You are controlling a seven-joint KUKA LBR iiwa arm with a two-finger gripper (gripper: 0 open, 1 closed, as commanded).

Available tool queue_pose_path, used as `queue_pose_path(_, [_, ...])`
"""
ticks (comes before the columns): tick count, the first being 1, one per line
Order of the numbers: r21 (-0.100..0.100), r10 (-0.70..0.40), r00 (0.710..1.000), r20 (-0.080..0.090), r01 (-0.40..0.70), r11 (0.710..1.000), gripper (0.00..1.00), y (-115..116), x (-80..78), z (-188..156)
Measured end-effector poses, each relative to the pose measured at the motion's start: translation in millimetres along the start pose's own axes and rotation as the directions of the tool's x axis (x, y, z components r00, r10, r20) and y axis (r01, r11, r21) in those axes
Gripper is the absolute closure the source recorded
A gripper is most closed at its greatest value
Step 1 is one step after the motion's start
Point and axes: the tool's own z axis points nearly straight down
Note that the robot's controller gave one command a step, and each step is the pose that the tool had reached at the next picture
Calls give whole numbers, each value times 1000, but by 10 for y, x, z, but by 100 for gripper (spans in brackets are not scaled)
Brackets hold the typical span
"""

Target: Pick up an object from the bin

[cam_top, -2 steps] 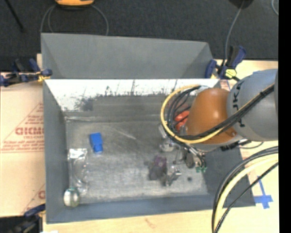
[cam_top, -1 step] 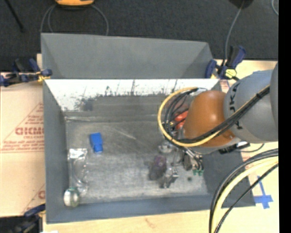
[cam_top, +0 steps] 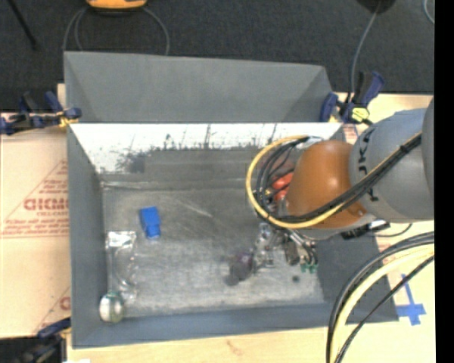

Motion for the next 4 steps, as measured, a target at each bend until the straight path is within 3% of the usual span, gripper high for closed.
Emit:
queue_pose_path(1, [-1,0,1000,-7,0,1000,0,3,24,24])
queue_pose_path(2, [0,0,1000,0,0,1000,100,3,1,1])
queue_pose_path(3, [-1,-44,999,-14,44,999,100,156,120,-116])
queue_pose_path(4, [-1,-43,999,-15,43,999,0,154,120,-110])
